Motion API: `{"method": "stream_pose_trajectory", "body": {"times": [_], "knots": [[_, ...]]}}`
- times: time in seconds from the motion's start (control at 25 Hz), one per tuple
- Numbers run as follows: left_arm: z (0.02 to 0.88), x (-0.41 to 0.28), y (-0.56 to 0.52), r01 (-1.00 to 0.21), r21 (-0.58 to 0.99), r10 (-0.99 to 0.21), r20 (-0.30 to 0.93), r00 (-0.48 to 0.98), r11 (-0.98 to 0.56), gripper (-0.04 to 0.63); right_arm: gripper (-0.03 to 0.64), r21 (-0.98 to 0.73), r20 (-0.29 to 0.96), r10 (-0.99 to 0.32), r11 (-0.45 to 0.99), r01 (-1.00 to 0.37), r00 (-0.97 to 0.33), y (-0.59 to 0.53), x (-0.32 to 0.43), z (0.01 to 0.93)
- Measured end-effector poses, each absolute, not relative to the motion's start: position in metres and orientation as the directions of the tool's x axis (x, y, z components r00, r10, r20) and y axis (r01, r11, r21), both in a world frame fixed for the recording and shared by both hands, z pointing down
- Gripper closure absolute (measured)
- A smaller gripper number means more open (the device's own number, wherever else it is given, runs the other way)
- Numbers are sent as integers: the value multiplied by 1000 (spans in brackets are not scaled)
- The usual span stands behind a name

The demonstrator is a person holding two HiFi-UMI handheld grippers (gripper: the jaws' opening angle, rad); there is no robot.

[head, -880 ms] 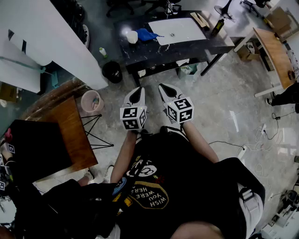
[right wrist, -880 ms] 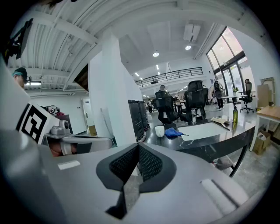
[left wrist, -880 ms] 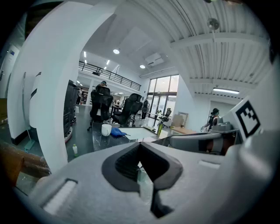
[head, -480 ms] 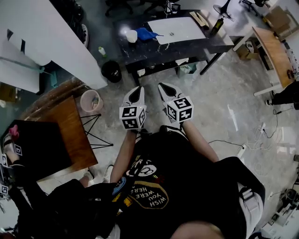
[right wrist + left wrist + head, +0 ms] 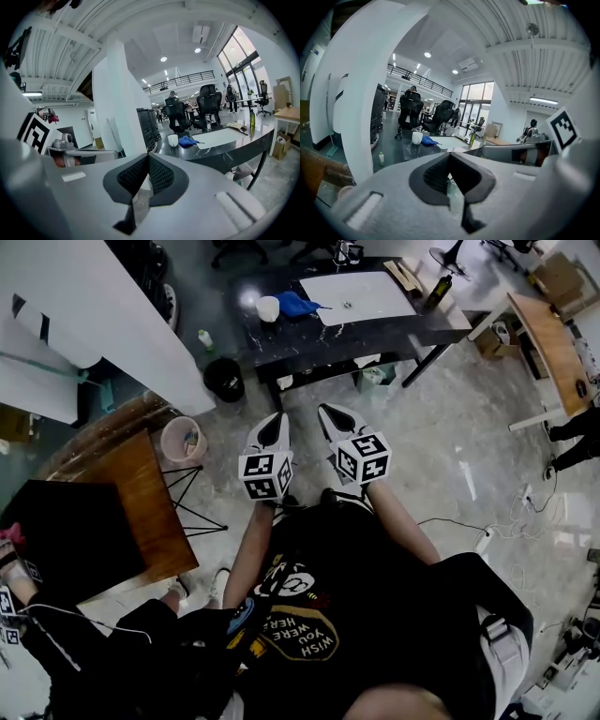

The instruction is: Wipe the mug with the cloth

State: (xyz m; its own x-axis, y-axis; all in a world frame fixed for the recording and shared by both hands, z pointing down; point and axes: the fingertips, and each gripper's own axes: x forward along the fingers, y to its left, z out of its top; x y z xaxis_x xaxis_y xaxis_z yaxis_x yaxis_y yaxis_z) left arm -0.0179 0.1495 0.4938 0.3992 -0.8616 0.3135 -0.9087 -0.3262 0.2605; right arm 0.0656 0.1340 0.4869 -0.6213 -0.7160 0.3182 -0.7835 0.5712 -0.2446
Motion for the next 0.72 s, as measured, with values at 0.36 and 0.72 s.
{"method": "stream_pose_trajectory", "body": {"times": [0.36,0.72], "knots": [[501,-37,139,-889,275,-838,318,444,-367,592,615,-206,348,-721,564,-799,-599,129,47,496],[516,-40,110,-872,301,-817,329,474,-385,592,615,-187,390,-712,560,-807,-584,101,41,511]]}}
